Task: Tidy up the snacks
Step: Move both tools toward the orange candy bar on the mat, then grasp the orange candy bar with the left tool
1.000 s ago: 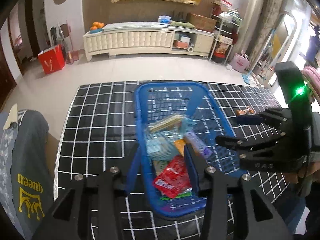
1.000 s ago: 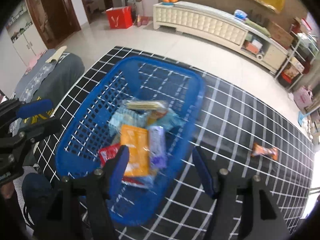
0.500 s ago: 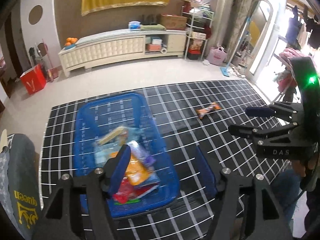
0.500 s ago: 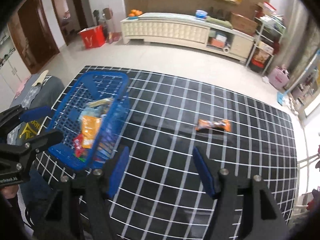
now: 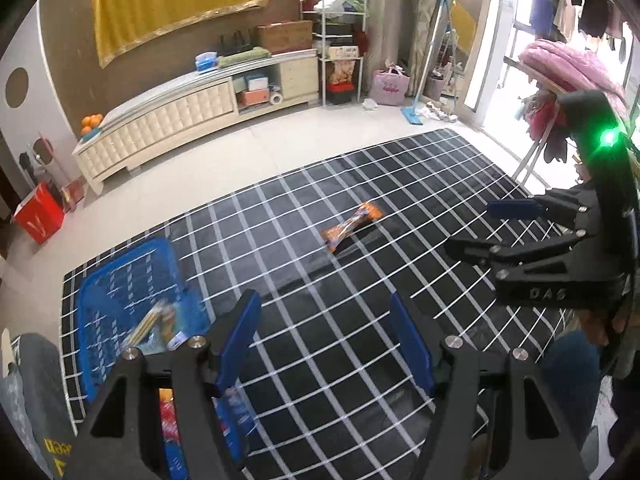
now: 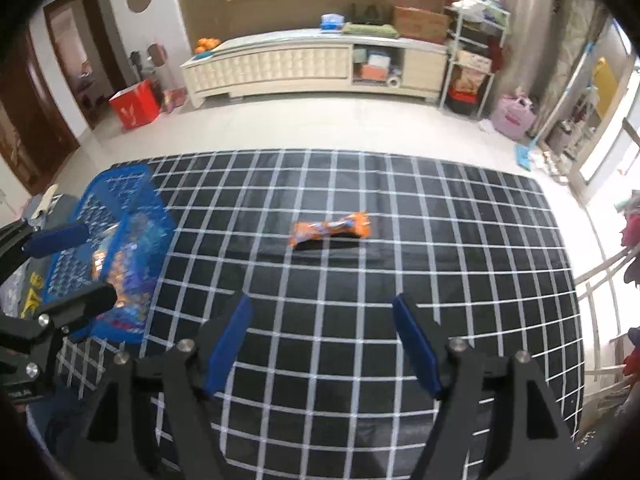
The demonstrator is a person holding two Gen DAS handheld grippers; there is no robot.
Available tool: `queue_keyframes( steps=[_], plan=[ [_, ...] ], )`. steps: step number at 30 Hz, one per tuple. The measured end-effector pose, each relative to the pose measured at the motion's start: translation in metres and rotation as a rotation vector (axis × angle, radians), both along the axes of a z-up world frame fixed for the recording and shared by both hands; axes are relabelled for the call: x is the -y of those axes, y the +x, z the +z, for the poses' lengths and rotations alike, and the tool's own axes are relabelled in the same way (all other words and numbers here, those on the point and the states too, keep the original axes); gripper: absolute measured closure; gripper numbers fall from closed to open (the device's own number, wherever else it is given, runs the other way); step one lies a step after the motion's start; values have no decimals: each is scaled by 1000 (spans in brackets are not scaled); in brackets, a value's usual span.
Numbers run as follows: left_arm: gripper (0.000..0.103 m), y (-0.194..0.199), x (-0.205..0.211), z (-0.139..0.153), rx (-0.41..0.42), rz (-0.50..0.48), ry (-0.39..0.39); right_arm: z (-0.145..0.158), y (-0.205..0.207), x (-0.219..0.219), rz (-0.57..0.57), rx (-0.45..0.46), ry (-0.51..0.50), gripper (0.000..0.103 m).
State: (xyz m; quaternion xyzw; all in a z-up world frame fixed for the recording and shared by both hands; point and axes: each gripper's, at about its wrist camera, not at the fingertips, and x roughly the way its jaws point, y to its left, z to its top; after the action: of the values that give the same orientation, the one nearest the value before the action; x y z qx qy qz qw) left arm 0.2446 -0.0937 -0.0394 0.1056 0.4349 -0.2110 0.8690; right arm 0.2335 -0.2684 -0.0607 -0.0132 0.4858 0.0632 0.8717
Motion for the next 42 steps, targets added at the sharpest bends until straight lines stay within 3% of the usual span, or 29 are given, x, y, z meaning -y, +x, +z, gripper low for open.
queue_keyframes(
  steps=[6, 11, 12, 17, 28, 36, 38, 42],
  plan=[
    [34, 34, 38, -17, -40, -64, 70, -18, 17, 31, -43, -4, 12, 14],
    [30, 59, 72, -29, -15, -171, 165, -33, 35, 48, -105, -25, 46, 9],
    [25, 62, 78, -31, -21, -193, 181, -35, 39, 51, -111, -26, 51, 7],
    [25, 82, 107, -58, -63, -305, 275, -54, 59, 70, -199, -38, 64, 1],
    [25, 136, 139, -123, -142, -328, 400, -104, 70, 86, -198, -96, 60, 0],
    [25, 165, 151, -160, -163, -357, 426, -120, 78, 87, -180, -104, -1, 0],
    [27, 169, 155, -168, -161, -362, 429, -122, 81, 92, -197, -99, -9, 0],
    [40, 183, 156, -183, -183, -346, 414, -127, 85, 102, -211, -100, 12, 0]
  ],
)
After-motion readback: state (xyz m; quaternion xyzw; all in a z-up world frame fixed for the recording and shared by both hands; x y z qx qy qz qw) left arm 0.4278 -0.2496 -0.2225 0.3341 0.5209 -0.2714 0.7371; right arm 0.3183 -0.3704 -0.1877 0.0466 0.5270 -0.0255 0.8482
